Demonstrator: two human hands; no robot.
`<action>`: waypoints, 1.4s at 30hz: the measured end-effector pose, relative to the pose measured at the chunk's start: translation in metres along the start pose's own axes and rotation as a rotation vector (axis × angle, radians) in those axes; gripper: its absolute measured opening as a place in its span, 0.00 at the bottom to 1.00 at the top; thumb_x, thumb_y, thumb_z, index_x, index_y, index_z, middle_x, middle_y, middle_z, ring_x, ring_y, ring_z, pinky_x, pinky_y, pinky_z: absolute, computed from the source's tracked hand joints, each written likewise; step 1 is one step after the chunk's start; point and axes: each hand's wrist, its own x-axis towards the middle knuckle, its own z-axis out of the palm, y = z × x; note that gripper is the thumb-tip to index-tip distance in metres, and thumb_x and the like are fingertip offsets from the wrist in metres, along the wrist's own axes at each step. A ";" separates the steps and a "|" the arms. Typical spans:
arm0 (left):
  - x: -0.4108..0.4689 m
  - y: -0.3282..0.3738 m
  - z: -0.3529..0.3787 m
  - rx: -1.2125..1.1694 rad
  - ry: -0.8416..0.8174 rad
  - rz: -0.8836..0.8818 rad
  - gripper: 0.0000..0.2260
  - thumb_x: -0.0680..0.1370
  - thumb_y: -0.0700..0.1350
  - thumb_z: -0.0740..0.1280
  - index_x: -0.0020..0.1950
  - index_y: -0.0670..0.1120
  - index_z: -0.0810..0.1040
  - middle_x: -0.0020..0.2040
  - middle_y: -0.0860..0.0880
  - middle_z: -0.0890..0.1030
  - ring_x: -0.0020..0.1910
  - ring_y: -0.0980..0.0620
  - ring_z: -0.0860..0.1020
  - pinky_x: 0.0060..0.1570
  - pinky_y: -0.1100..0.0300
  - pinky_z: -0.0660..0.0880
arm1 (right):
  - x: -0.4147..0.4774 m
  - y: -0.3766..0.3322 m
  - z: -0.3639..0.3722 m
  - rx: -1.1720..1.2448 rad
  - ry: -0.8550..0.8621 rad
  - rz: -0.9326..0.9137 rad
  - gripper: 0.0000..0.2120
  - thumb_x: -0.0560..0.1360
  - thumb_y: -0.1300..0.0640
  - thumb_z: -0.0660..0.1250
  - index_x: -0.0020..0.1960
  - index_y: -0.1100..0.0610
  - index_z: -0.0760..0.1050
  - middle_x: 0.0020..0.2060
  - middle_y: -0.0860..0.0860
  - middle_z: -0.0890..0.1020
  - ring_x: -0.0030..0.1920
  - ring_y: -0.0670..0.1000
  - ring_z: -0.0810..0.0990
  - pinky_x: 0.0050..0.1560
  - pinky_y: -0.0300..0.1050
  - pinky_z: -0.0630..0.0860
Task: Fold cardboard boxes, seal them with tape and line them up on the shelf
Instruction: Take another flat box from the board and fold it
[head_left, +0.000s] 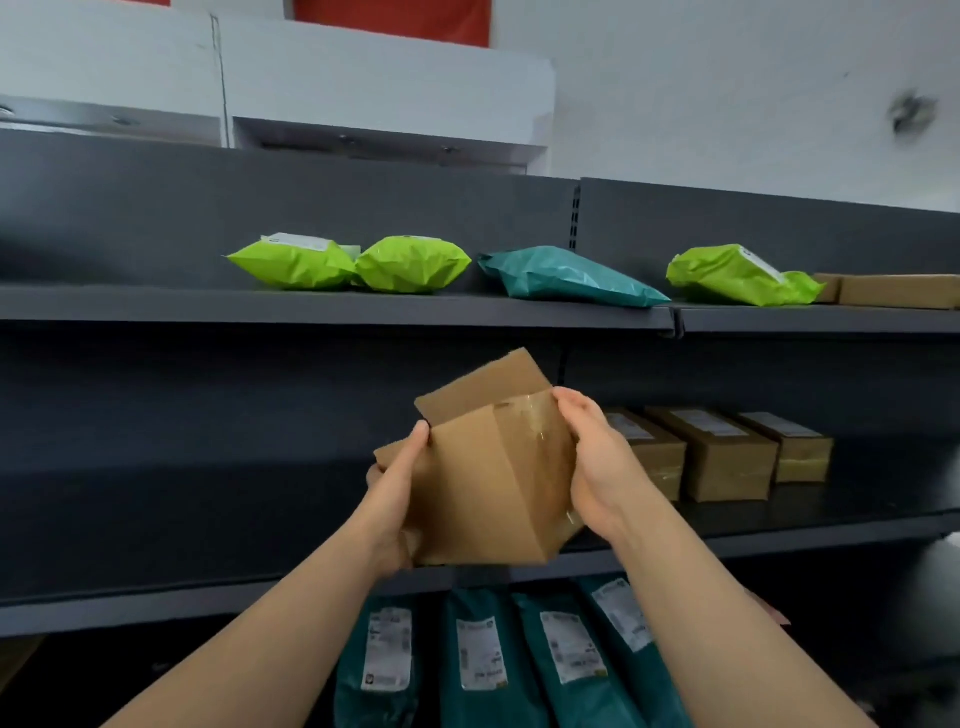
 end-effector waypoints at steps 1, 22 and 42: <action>0.003 0.002 -0.001 0.004 -0.037 -0.024 0.56 0.56 0.75 0.73 0.78 0.61 0.53 0.75 0.46 0.64 0.69 0.36 0.66 0.56 0.30 0.68 | 0.000 0.004 0.004 0.044 0.014 -0.008 0.11 0.82 0.50 0.58 0.62 0.46 0.72 0.55 0.51 0.80 0.53 0.51 0.78 0.49 0.48 0.75; 0.046 -0.020 -0.035 0.255 -0.155 0.188 0.40 0.64 0.59 0.78 0.67 0.69 0.56 0.66 0.50 0.72 0.61 0.46 0.76 0.59 0.45 0.75 | 0.012 0.084 0.007 0.215 -0.401 0.250 0.23 0.75 0.58 0.62 0.70 0.56 0.70 0.62 0.60 0.79 0.63 0.59 0.77 0.64 0.56 0.72; 0.012 -0.017 -0.037 0.474 -0.178 0.032 0.43 0.62 0.57 0.81 0.67 0.71 0.57 0.62 0.52 0.76 0.58 0.43 0.79 0.52 0.34 0.78 | 0.069 0.088 0.027 -0.179 -0.336 0.362 0.38 0.77 0.60 0.66 0.78 0.41 0.50 0.63 0.53 0.75 0.58 0.56 0.79 0.59 0.61 0.76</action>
